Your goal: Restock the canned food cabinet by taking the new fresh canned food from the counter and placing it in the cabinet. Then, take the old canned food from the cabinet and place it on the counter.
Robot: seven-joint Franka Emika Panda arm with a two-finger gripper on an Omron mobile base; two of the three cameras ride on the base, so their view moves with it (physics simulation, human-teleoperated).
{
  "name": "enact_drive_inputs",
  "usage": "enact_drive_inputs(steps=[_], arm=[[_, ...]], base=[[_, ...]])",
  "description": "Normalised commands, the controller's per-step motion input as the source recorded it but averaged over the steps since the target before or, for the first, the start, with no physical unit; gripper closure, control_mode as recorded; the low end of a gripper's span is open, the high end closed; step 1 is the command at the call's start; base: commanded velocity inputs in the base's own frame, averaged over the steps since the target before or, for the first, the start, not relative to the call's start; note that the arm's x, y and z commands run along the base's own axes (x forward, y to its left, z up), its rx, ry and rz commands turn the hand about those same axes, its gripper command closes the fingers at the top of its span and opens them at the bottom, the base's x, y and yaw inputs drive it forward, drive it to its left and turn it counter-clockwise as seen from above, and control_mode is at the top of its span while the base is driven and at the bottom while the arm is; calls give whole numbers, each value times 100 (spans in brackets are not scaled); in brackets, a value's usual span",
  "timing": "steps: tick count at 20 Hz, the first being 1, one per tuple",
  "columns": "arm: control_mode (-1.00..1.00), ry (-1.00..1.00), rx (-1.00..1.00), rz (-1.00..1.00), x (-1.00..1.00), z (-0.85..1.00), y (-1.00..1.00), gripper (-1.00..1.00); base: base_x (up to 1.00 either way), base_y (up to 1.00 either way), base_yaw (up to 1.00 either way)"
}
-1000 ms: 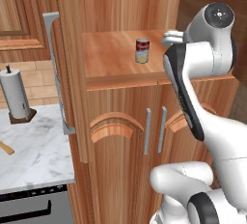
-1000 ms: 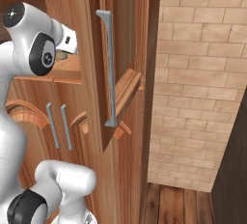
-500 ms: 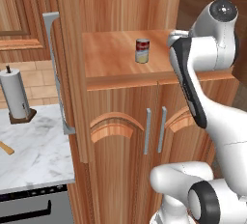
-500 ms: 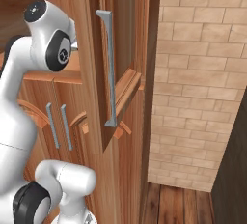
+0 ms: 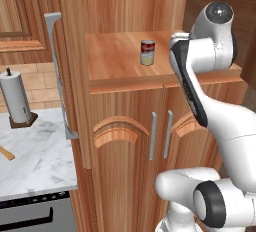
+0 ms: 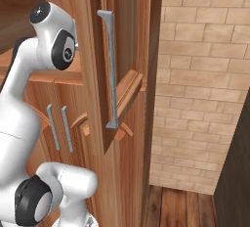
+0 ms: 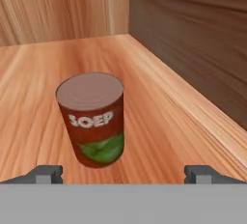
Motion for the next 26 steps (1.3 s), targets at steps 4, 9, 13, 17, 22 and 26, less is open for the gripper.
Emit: enact_drive_inputs(steps=[4, 9, 13, 17, 22, 26], arm=[[-100, 0, -5, 0, 34, -6, 0, -100], [-100, 0, -3, 0, 41, -9, 2, -100], [-100, 0, -1, 0, 28, -6, 0, -100], [-100, 0, 0, 0, 17, -2, 0, -100], [-100, 0, 0, 0, 9, -1, 0, -100], [-100, 0, 0, 0, 0, 0, 0, 100]], base=[[0, 0, 0], [0, 0, 0], [0, 0, 0], [0, 0, 0], [0, 0, 0], [0, 0, 0]])
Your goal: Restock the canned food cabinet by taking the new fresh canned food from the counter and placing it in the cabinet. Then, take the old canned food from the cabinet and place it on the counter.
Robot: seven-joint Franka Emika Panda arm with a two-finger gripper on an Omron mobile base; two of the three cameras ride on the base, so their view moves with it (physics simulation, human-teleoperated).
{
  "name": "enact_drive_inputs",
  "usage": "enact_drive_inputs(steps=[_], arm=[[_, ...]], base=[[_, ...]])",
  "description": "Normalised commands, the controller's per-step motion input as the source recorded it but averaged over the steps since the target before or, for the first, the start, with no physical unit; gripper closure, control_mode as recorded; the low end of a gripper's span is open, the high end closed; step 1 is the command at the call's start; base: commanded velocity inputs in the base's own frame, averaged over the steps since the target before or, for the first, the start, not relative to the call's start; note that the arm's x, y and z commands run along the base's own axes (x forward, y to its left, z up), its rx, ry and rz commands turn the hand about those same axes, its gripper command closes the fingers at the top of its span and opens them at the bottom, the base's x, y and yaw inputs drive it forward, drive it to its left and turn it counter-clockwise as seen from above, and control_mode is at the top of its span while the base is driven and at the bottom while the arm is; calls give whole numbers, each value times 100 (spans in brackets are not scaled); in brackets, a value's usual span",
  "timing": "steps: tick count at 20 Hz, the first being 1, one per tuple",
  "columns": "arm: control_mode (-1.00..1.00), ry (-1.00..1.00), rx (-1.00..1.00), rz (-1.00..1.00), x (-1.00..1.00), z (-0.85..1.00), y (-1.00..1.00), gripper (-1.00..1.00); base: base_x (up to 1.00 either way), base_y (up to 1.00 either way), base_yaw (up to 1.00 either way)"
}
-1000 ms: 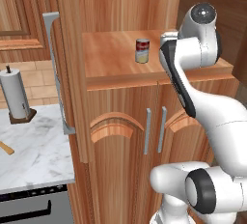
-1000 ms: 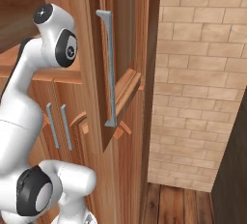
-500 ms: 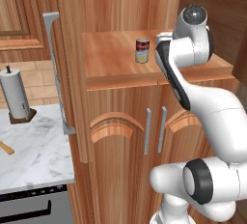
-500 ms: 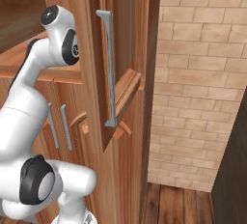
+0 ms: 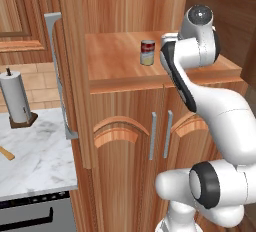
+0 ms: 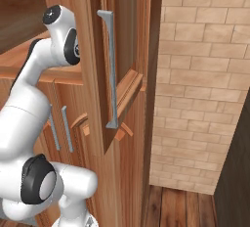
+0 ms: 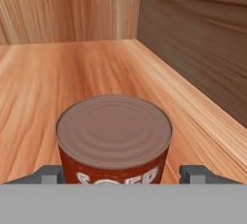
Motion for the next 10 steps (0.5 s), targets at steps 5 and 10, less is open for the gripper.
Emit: enact_drive_inputs(steps=[5, 10], arm=[[-100, 0, 0, 0, 0, 0, 0, 100], [-100, -3, 0, 0, -40, 6, 1, 100]], base=[[0, 0, 0], [0, 0, 0]])
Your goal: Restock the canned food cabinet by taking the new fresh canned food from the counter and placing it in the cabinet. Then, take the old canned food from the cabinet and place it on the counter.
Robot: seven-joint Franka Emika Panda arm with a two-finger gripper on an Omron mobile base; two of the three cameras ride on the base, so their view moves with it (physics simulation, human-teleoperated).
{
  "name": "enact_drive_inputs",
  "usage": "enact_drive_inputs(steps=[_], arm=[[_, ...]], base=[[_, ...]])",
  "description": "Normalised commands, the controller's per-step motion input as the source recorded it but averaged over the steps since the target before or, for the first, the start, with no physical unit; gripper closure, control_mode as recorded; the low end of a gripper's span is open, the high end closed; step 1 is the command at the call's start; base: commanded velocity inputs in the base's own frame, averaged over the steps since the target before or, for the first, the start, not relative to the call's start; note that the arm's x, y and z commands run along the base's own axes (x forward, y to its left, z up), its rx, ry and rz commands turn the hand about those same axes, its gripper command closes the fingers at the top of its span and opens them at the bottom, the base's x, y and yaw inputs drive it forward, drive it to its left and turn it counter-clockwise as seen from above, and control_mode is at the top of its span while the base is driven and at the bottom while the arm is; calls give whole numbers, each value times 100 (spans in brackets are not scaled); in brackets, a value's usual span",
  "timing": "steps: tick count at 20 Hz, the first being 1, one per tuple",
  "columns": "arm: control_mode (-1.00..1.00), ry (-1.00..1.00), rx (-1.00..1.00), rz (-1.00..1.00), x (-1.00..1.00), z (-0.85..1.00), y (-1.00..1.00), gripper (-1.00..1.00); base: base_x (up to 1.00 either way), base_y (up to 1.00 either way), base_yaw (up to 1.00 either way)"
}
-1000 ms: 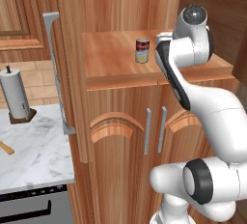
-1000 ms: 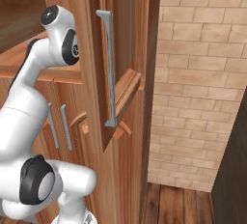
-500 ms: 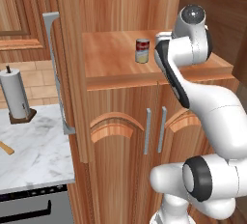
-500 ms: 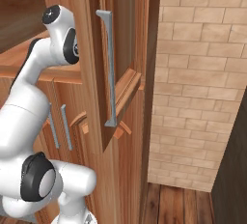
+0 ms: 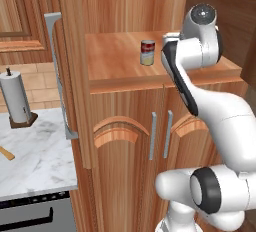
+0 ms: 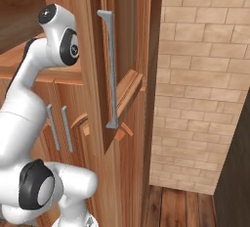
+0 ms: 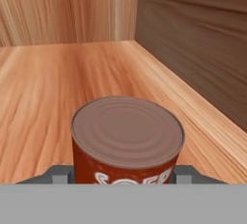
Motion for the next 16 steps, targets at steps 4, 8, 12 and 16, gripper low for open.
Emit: enact_drive_inputs(steps=[4, 8, 12, 16], arm=[[-100, -19, -1, 2, -100, 71, 13, 100], [-100, -17, 0, 4, -100, 76, 18, 100], [-100, -9, -1, 8, -100, 27, 34, 100], [-100, -1, -2, 12, -100, -17, 43, 100]], base=[[0, 0, 0], [0, 0, 0], [0, 0, 0], [0, 0, 0]])
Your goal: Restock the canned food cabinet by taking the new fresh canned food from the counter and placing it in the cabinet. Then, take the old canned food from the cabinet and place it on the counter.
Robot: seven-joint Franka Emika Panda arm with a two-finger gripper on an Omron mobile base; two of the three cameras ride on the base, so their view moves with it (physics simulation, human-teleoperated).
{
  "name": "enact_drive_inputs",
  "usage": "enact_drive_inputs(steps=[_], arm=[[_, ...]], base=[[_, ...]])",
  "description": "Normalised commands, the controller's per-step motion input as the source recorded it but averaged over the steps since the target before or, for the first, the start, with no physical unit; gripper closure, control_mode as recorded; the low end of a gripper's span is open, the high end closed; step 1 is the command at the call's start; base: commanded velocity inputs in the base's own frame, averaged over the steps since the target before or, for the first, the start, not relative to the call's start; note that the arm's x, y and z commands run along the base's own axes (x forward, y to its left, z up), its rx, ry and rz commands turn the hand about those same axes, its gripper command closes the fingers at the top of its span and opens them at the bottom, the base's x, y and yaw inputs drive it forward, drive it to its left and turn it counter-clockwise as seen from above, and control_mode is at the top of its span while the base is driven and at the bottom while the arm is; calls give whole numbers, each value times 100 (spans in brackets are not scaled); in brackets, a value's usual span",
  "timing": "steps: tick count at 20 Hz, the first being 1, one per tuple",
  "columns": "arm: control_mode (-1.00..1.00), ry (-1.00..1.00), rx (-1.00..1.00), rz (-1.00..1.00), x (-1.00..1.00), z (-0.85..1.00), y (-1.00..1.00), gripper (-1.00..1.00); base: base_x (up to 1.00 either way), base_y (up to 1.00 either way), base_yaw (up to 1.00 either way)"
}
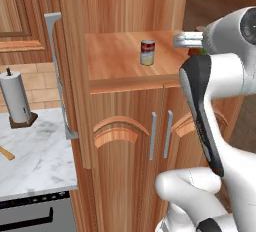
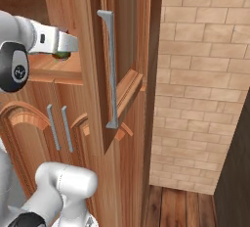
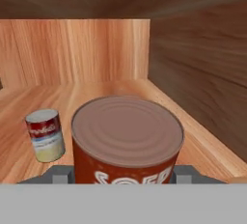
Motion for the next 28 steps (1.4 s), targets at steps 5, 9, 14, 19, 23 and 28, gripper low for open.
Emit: enact_drive_inputs(steps=[5, 9, 14, 19, 23, 28], arm=[[-100, 1, -5, 14, -100, -65, 16, 100], [-100, 0, 0, 0, -15, -7, 0, 100], [100, 0, 0, 0, -19, -1, 0, 100], [100, 0, 0, 0, 0, 0, 0, 100], [100, 0, 0, 0, 0, 0, 0, 100], [100, 0, 0, 0, 0, 0, 0, 100]], base=[[0, 0, 0], [0, 0, 0], [-40, 1, 0], [-100, 23, 2], [-96, 68, 9], [-32, 100, 15]])
